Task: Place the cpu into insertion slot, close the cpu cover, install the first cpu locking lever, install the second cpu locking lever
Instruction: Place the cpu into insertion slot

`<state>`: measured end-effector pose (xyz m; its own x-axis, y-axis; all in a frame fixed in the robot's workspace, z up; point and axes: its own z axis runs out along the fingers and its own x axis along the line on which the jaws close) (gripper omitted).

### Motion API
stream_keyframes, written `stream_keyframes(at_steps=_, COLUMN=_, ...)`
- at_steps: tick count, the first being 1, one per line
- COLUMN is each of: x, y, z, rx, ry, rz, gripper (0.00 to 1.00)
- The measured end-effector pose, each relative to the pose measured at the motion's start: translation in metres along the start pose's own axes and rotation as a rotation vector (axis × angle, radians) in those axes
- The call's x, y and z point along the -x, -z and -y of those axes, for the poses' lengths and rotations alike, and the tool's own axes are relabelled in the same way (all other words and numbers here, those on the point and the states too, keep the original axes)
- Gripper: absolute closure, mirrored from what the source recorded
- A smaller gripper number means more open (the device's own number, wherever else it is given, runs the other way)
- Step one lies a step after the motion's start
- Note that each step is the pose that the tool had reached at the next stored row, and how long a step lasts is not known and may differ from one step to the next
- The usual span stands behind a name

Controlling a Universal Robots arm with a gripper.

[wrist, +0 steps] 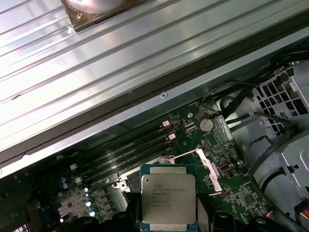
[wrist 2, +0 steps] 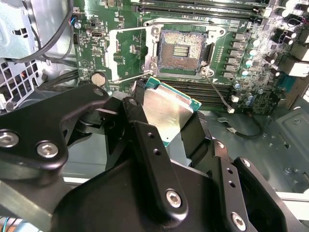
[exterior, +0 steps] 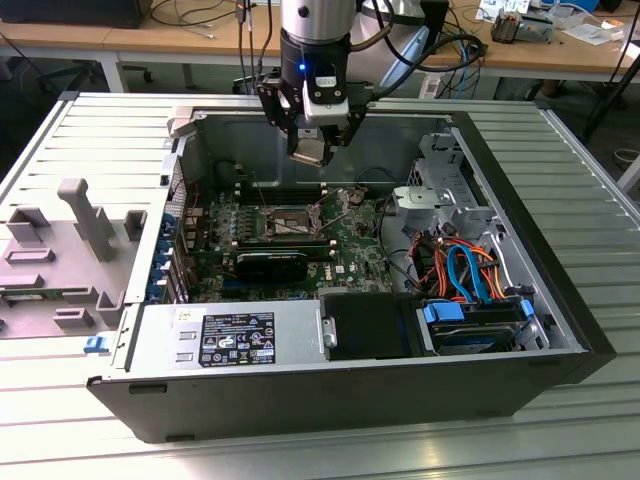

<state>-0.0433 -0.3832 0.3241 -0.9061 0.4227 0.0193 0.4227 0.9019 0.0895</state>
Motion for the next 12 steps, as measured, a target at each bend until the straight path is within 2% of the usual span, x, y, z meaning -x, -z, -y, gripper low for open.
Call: stream_keyframes(at_steps=12, x=0.0, y=-0.0011, z=0.0001, rx=-0.0008, ry=-0.015, rz=0.0019, gripper=0.45)
